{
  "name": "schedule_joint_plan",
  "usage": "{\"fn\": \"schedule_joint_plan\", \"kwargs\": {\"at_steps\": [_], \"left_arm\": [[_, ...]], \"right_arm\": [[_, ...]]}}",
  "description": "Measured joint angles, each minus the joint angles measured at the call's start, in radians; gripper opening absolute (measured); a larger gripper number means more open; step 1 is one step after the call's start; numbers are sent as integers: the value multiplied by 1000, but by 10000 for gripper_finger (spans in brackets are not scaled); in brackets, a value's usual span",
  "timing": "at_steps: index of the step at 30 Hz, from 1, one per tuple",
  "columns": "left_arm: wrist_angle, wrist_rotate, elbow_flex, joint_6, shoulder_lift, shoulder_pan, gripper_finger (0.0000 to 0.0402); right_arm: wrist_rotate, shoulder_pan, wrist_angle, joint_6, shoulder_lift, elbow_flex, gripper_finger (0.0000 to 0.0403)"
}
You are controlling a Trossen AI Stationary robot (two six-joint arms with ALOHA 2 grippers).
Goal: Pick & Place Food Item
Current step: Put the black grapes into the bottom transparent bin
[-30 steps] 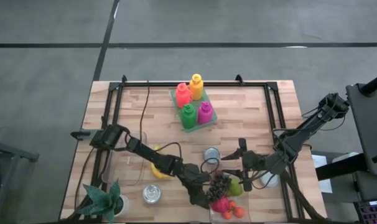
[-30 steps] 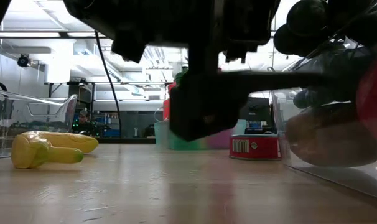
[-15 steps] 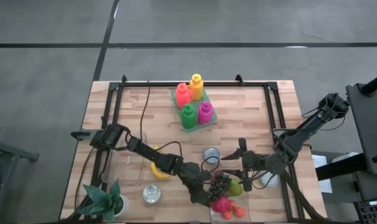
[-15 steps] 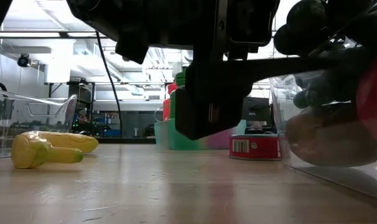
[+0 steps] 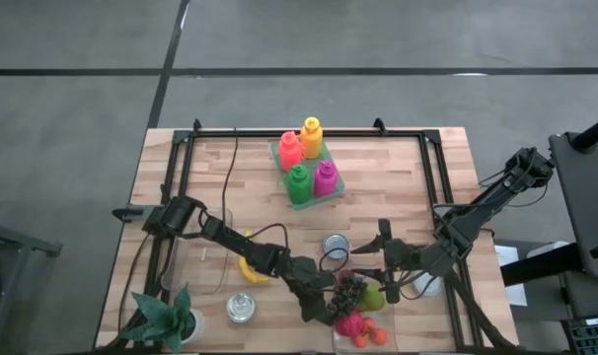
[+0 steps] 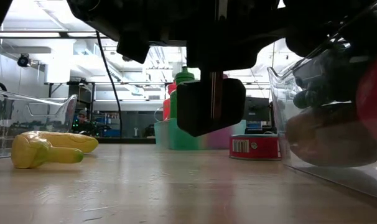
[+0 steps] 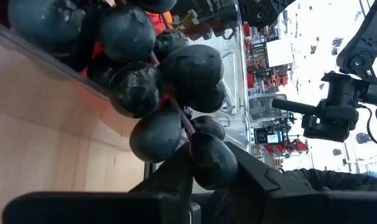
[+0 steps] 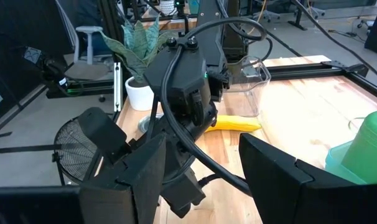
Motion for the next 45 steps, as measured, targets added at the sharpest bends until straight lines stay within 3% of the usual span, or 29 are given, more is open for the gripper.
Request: {"fn": "schedule_joint_plan", "kwargs": {"at_steps": [16,21,27,33,45], "left_arm": [[-4,-5,9,68,-35,4,77],[-38,-12,63,127,-45,12,77],[-188,-15,181,247,-45,17,77],[-329,-85,299,400,-45,18,77],[-331,-217,341,530,-39,12,77]], "right_arm": [[0,0,0,0,0,0,199],[1,0,4,0,0,2,199],[2,0,5,0,0,2,199],[1,0,7,0,-1,2,199],[4,-2,-6,-1,2,-2,199]]}}
